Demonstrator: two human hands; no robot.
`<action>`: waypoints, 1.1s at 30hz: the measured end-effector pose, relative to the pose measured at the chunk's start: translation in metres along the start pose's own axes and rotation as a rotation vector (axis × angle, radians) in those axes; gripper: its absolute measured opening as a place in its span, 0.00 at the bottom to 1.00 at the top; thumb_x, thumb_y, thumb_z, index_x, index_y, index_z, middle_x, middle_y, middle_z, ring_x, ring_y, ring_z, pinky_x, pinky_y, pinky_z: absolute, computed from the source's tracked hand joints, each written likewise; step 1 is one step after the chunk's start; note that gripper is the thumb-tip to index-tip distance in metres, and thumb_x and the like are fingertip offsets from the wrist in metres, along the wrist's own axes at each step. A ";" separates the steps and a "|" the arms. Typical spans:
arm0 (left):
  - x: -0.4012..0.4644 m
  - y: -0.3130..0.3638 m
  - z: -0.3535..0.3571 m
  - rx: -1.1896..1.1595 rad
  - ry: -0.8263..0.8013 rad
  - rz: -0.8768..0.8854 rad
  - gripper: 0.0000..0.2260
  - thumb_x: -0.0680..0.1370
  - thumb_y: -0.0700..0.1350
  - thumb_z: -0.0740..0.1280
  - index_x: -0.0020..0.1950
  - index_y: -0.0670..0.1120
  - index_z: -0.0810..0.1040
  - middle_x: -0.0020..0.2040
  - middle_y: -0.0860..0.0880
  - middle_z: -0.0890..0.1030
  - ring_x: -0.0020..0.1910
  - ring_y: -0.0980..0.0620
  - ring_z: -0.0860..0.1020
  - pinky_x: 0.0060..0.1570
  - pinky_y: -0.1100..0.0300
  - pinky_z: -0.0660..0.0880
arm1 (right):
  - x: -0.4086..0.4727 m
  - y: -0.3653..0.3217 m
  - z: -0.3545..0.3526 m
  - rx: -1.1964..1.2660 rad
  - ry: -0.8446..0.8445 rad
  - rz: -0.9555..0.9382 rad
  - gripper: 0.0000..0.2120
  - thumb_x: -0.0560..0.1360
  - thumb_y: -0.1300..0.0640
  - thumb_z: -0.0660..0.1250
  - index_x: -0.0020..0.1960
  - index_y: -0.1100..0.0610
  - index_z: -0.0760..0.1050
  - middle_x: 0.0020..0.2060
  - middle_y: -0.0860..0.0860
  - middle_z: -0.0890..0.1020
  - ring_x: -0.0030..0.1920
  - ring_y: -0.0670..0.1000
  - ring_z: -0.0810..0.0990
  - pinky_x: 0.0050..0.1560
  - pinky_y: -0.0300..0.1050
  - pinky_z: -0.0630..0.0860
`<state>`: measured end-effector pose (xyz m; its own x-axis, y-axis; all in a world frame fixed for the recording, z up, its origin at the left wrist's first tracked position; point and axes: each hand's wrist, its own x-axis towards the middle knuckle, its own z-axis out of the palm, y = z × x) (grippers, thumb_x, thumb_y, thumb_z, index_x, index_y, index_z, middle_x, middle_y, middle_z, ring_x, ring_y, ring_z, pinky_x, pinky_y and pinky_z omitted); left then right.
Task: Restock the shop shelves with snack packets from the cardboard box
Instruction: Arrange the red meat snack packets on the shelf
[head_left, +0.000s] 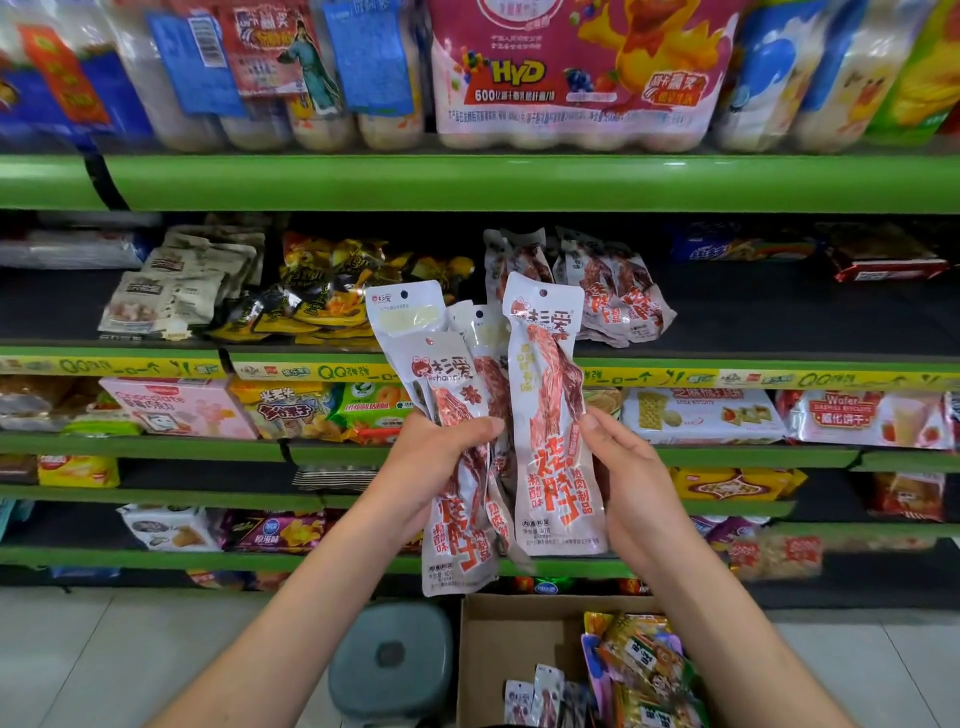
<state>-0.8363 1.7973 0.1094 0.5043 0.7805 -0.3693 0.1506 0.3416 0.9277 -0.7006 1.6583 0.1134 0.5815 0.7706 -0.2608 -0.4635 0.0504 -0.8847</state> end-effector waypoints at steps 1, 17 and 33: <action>0.000 -0.001 0.000 -0.006 -0.003 0.002 0.25 0.66 0.48 0.82 0.55 0.48 0.72 0.48 0.50 0.85 0.41 0.57 0.86 0.37 0.62 0.79 | 0.000 0.000 0.000 -0.002 0.000 0.001 0.10 0.81 0.54 0.64 0.52 0.47 0.85 0.50 0.53 0.87 0.49 0.52 0.87 0.38 0.42 0.82; -0.002 0.007 -0.001 -0.022 -0.132 0.033 0.24 0.66 0.48 0.78 0.61 0.44 0.80 0.53 0.45 0.87 0.53 0.44 0.85 0.62 0.43 0.77 | 0.004 -0.003 -0.004 -0.011 0.043 -0.009 0.11 0.81 0.55 0.65 0.61 0.53 0.80 0.50 0.52 0.87 0.49 0.50 0.87 0.38 0.41 0.81; 0.011 0.024 -0.004 -0.118 -0.066 0.047 0.23 0.72 0.43 0.78 0.63 0.42 0.75 0.51 0.45 0.87 0.48 0.45 0.86 0.51 0.48 0.81 | 0.149 -0.108 -0.059 -0.592 0.432 -0.267 0.11 0.77 0.62 0.64 0.39 0.55 0.81 0.34 0.54 0.82 0.35 0.53 0.78 0.41 0.46 0.74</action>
<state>-0.8307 1.8163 0.1274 0.5636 0.7625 -0.3177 0.0265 0.3677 0.9296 -0.5243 1.7303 0.1477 0.8882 0.4585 -0.0297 0.0926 -0.2420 -0.9659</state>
